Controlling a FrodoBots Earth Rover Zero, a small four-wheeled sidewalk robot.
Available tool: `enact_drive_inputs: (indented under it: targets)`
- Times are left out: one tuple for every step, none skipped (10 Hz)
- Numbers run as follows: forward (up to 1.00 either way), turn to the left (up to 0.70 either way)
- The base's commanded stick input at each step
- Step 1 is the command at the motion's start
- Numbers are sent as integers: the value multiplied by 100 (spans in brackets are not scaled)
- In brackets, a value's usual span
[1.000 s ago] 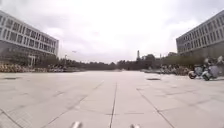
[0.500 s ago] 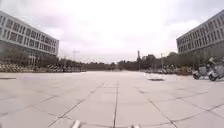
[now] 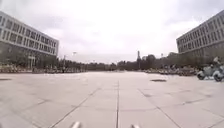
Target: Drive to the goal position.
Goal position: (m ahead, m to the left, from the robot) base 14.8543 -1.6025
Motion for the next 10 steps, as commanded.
enact_drive_inputs:
  targets:
    - [70, 0]
    - [70, 0]
    - [70, 0]
    - [70, 0]
    - [70, 0]
    - [70, 0]
    - [70, 0]
    - [70, 0]
    - [70, 0]
    - [70, 0]
